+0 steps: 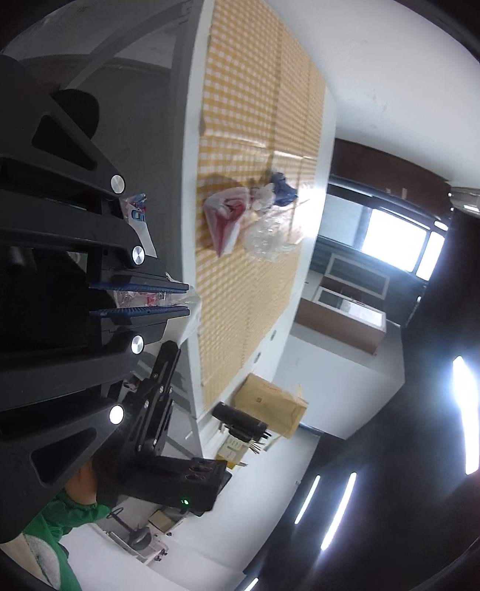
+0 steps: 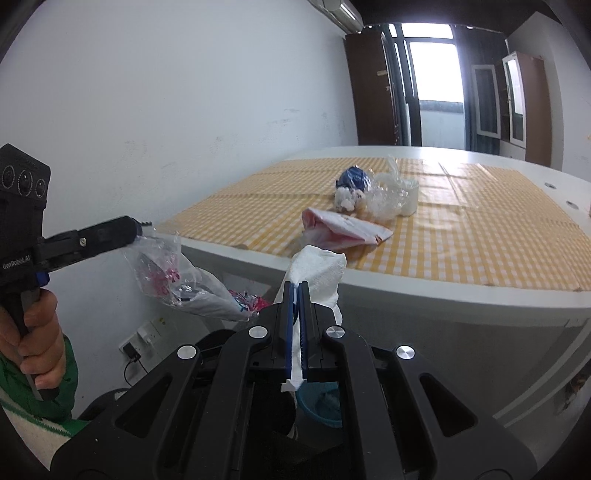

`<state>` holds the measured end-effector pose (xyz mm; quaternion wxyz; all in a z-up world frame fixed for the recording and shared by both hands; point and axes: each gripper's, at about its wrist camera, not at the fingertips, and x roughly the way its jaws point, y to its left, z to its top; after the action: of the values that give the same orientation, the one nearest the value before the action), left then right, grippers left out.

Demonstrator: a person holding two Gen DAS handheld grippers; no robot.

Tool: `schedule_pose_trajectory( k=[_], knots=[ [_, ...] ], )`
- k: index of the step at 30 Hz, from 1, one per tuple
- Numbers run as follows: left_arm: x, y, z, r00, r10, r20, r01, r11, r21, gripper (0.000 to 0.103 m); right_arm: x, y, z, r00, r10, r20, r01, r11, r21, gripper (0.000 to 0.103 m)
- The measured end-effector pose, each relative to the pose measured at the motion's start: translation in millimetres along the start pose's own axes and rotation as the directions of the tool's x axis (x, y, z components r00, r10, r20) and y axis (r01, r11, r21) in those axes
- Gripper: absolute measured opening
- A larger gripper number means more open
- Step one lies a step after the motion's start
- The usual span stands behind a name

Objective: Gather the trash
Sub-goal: 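Carry the tube and tissue in both grippers down over the wastebasket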

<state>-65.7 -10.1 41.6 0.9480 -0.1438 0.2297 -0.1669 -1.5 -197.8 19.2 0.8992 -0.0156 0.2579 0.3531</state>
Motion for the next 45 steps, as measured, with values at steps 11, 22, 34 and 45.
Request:
schedule_pose_trajectory(
  k=[11,22,34,45],
  knots=[
    [70.1,42.1,-44.1,0.991,0.004,-0.132,-0.014,0.997,-0.073,0.006,61.4,-20.0,-46.8,0.99,0.014,-0.138,-0.003,0.997,0.079,0.002],
    [119.6,77.1,-77.1,0.978,-0.022,-0.205,-0.008,0.99,-0.141,0.006,118.4,-42.1,-86.8,0.97,-0.021,-0.241,0.056,0.989,0.139,0.002],
    [171.5,119.8,-95.8,0.962,-0.014,-0.272,-0.052,0.971,-0.235,0.006,176.4,-63.1,-119.2,0.953,0.01,-0.303,0.049,0.981,0.187,0.002],
    [232.4,149.7,-117.4,0.931,0.009,-0.364,-0.107,0.962,-0.25,0.006,245.7,-94.8,-147.7,0.908,0.025,-0.417,0.095,0.959,0.265,0.002]
  ],
)
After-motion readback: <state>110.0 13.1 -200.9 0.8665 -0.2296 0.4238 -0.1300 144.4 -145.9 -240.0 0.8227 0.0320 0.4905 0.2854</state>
